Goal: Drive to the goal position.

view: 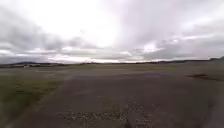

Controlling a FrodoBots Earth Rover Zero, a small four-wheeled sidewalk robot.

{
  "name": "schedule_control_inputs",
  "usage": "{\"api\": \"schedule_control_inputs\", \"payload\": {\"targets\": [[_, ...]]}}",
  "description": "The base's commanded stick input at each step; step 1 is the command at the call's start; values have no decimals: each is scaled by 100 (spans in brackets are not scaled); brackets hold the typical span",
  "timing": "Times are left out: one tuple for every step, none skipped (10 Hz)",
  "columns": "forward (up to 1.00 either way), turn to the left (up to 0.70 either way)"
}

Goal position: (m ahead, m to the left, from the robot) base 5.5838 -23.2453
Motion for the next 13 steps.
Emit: {"api": "schedule_control_inputs", "payload": {"targets": [[100, 0], [100, 0], [100, 0], [100, 0], [100, 0], [100, 0], [100, 0], [100, 0], [100, 0], [100, 0], [100, 0], [100, 0], [100, 0]]}}
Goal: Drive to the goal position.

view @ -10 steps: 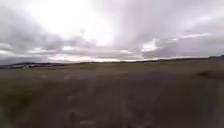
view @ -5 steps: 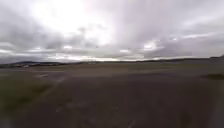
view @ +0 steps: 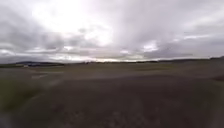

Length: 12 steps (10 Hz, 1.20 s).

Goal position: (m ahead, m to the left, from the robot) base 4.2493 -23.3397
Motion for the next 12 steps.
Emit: {"api": "schedule_control_inputs", "payload": {"targets": [[100, 0], [100, 0], [100, 0], [100, 0], [100, 0], [100, 0], [100, 0], [100, 0], [100, 0], [100, 0], [100, 0], [100, 0]]}}
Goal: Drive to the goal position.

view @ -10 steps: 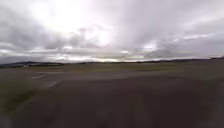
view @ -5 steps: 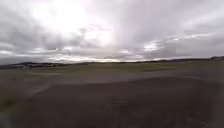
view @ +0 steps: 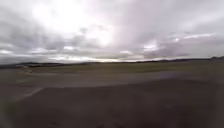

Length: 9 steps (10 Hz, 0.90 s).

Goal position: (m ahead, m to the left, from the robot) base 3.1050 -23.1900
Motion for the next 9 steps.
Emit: {"api": "schedule_control_inputs", "payload": {"targets": [[100, 0], [100, 0], [100, 0], [100, -10], [100, -30], [100, -40], [100, -40], [100, -40], [100, -40]]}}
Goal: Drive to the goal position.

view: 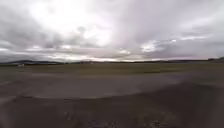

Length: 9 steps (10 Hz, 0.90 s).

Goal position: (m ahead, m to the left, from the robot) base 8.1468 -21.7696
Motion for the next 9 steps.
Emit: {"api": "schedule_control_inputs", "payload": {"targets": [[100, -40], [100, -40], [100, -40], [100, -40], [100, -40], [100, -40], [100, -40], [100, -40], [100, -40]]}}
